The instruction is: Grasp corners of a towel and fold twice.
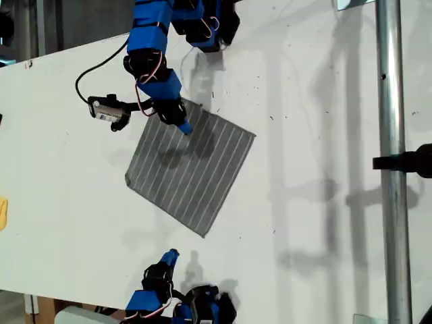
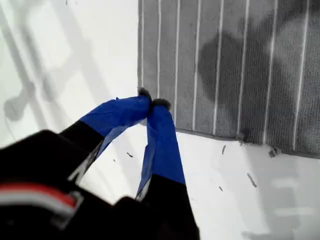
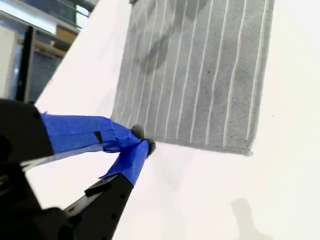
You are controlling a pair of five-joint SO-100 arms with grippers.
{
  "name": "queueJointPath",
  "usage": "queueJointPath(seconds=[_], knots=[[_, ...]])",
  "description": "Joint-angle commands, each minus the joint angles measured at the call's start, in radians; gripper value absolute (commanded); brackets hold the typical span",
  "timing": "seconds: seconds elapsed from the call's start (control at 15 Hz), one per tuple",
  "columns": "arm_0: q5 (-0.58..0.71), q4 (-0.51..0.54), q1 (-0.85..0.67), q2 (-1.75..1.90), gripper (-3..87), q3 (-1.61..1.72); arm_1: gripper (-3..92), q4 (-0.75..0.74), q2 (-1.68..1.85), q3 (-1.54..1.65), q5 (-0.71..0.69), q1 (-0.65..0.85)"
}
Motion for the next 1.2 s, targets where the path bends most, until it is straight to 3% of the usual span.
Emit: queueJointPath(seconds=[0.0,0.2,0.47,0.53,0.6,0.73,0.87,1.13], knots=[[0.012,0.094,-0.002,-0.117,-2.9,-0.225,-0.3,0.081,-0.109,-0.253,-0.038,-0.058],[0.008,0.186,0.038,-0.25,-2.9,-0.42,-0.3,0.204,-0.215,-0.399,-0.043,-0.129],[0.005,0.195,0.083,-0.374,-2.9,-0.555,-0.3,0.267,-0.221,-0.394,-0.043,-0.186],[0.005,0.193,0.083,-0.38,-2.9,-0.555,2.5,0.261,-0.229,-0.383,-0.063,-0.192],[0.003,0.193,0.083,-0.39,-2.9,-0.555,17.1,0.299,-0.252,-0.394,-0.063,-0.186],[0.0,0.193,0.083,-0.413,-2.9,-0.554,28.9,0.327,-0.321,-0.397,-0.069,-0.175],[0.0,0.193,0.084,-0.43,-2.9,-0.554,37.3,0.301,-0.393,-0.367,-0.087,-0.176],[-0.008,0.193,0.089,-0.431,-2.9,-0.534,35.5,0.084,-0.511,-0.156,-0.123,-0.189]])
